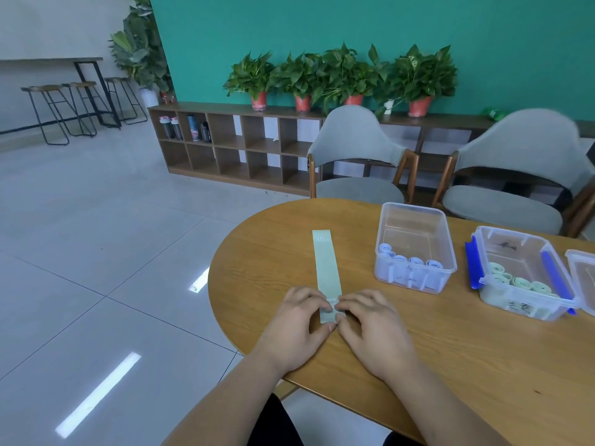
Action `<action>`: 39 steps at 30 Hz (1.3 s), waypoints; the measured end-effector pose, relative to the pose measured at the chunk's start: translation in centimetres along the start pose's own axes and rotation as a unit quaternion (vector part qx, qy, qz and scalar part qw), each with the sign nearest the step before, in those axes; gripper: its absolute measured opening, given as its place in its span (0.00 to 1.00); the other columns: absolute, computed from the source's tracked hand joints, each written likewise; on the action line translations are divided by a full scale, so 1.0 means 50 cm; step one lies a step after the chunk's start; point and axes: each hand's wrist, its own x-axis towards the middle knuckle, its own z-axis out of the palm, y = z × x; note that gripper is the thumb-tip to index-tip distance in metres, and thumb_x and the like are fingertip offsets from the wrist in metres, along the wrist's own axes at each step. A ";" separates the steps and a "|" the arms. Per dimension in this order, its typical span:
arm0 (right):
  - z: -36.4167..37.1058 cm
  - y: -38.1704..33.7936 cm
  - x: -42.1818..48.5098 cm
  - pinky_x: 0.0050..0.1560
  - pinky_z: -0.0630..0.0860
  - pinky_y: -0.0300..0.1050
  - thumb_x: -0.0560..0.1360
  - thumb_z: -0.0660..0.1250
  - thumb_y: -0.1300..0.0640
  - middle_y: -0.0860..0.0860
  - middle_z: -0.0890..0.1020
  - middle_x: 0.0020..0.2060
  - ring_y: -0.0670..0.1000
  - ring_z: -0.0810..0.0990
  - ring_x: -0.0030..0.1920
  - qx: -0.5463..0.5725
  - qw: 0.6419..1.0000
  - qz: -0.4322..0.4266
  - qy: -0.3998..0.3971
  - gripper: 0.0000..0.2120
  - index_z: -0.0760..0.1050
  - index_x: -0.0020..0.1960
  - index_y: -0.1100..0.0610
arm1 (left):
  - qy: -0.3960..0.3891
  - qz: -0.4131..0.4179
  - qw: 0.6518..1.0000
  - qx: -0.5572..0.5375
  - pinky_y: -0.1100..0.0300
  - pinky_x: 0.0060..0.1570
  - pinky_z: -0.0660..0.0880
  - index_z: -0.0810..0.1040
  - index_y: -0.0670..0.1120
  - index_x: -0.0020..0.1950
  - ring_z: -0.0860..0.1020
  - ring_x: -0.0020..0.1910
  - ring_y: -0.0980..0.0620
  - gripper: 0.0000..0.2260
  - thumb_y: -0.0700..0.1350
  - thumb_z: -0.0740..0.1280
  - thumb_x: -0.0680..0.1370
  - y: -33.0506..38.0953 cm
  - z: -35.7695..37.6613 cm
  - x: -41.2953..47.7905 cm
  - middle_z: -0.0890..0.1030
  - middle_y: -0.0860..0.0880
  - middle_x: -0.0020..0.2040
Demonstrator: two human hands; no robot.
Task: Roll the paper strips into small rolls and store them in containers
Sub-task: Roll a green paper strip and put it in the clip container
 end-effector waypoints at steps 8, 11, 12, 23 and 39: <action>-0.004 0.001 -0.001 0.60 0.76 0.52 0.73 0.68 0.41 0.34 0.83 0.56 0.45 0.74 0.61 0.010 1.000 -0.007 -0.005 0.12 0.85 0.53 0.43 | 0.031 -0.008 0.999 0.018 0.67 0.63 0.69 0.84 0.50 0.57 0.71 0.63 0.58 0.10 0.52 0.74 0.78 -0.003 -0.002 -0.001 0.79 0.59 0.56; -0.004 0.003 0.000 0.59 0.77 0.52 0.75 0.72 0.44 0.34 0.83 0.55 0.45 0.74 0.59 0.003 1.000 -0.010 -0.002 0.07 0.85 0.51 0.42 | 0.038 -0.015 0.999 0.026 0.66 0.62 0.70 0.84 0.50 0.55 0.72 0.61 0.58 0.09 0.51 0.74 0.77 -0.003 -0.003 0.000 0.80 0.58 0.55; -0.004 0.003 -0.001 0.58 0.77 0.52 0.75 0.73 0.45 0.34 0.83 0.54 0.45 0.75 0.59 0.002 1.000 -0.012 0.000 0.06 0.85 0.50 0.43 | 0.041 -0.013 0.999 0.028 0.65 0.61 0.71 0.84 0.50 0.54 0.73 0.60 0.57 0.09 0.51 0.74 0.77 -0.002 -0.003 -0.001 0.80 0.57 0.54; -0.014 -0.006 -0.006 0.55 0.77 0.50 0.75 0.75 0.48 0.36 0.83 0.50 0.46 0.76 0.55 -0.011 0.999 -0.043 0.016 0.05 0.85 0.50 0.46 | 0.058 0.009 0.996 0.069 0.62 0.56 0.74 0.86 0.49 0.53 0.75 0.55 0.56 0.05 0.46 0.71 0.79 0.008 -0.005 -0.016 0.82 0.56 0.49; -0.018 -0.006 -0.007 0.51 0.79 0.47 0.75 0.76 0.53 0.37 0.82 0.47 0.45 0.77 0.53 0.021 0.999 -0.035 0.007 0.06 0.86 0.52 0.46 | 0.036 -0.048 0.998 -0.019 0.73 0.48 0.69 0.85 0.54 0.53 0.77 0.48 0.60 0.06 0.46 0.76 0.77 0.007 -0.019 -0.016 0.80 0.63 0.46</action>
